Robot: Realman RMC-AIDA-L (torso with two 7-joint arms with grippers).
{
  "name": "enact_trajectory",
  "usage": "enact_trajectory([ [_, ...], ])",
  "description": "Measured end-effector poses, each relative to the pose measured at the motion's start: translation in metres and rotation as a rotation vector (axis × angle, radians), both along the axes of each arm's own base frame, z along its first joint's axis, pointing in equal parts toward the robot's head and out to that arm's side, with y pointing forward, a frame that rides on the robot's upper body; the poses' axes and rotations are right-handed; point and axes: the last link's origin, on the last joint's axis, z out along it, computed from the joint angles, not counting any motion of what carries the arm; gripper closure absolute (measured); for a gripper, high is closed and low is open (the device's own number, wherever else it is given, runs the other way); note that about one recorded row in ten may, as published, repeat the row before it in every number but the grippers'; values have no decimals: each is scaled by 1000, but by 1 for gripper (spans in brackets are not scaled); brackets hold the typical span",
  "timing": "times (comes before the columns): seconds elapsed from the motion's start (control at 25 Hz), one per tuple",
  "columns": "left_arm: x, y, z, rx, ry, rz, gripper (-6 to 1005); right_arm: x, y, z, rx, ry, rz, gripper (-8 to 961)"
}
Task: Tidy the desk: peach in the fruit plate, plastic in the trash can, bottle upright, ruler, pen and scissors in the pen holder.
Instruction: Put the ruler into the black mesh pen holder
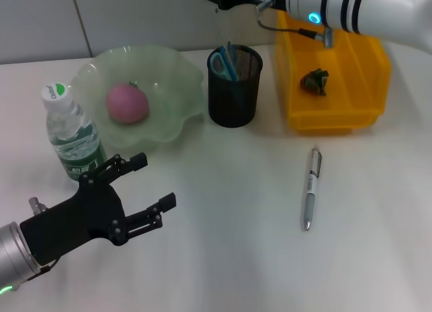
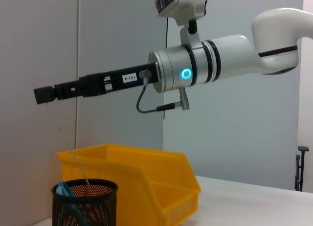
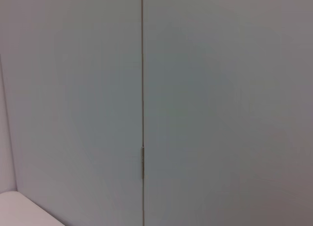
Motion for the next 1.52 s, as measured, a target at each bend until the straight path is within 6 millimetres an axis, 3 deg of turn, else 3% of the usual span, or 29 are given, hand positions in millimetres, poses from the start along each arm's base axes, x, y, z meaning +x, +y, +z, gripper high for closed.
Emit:
enact_trajectory([
  [0.64, -1, 0, 0, -1, 1, 2, 157, 17, -2, -16, -23, 3, -38, 529],
  [1.52, -3, -4, 2, 2, -1, 6, 157, 32, -7, -23, -36, -1, -75, 453],
])
